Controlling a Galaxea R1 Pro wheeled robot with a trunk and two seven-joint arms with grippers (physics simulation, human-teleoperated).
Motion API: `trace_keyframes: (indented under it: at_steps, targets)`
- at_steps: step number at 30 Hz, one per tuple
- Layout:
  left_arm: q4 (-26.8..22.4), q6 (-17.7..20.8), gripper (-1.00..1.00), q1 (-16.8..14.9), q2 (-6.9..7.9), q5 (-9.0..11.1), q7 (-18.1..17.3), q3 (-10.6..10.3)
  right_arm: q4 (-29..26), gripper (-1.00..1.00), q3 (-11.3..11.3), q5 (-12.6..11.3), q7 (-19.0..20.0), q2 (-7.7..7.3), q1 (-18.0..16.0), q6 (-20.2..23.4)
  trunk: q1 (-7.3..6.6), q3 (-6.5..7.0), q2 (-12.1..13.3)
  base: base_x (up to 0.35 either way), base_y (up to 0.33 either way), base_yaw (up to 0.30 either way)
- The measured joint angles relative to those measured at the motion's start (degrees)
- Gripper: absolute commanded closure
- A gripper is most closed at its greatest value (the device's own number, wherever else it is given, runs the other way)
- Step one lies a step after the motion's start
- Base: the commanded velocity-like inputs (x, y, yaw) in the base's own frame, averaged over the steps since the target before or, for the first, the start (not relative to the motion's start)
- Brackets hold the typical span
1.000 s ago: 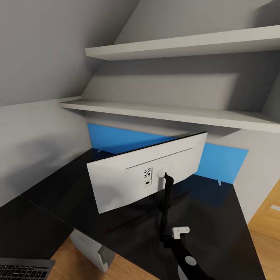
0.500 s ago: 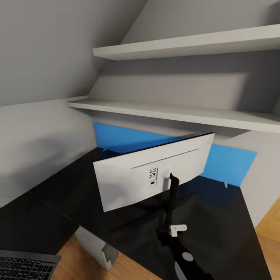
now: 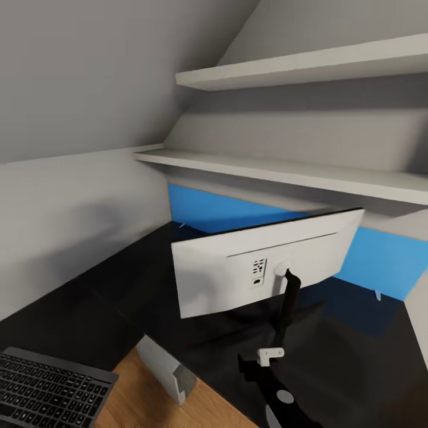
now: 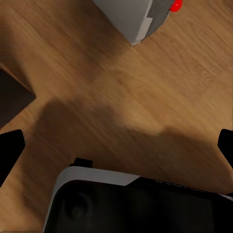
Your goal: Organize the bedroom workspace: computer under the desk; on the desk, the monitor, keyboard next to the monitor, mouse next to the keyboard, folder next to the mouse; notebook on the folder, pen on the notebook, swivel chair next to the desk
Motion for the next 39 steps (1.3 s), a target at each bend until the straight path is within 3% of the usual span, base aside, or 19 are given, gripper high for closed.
trace_keyframes:
  at_steps: [9,31,39]
  targets:
    - [0.0,0.0,-1.0,-0.02,0.0,0.0,0.0,0.0,0.2,-1.0,0.03,0.0,0.0,0.75,0.0,-0.07,0.0,-0.23,0.0,0.0,0.0,0.266]
    - [0.0,0.0,-1.0,-0.02,0.0,0.08,0.0,0.0,0.8,-1.0,0.27,0.06,-0.49,0.94,0.0,-0.17,0.0,-0.79,0.0,0.0,0.0,0.266]
    - [0.01,0.0,-1.0,-0.05,0.0,0.04,0.0,-0.01,2.29,-1.0,0.44,1.75,-0.62,1.02,0.0,-0.34,0.0,-1.0,-0.01,0.0,0.0,0.266]
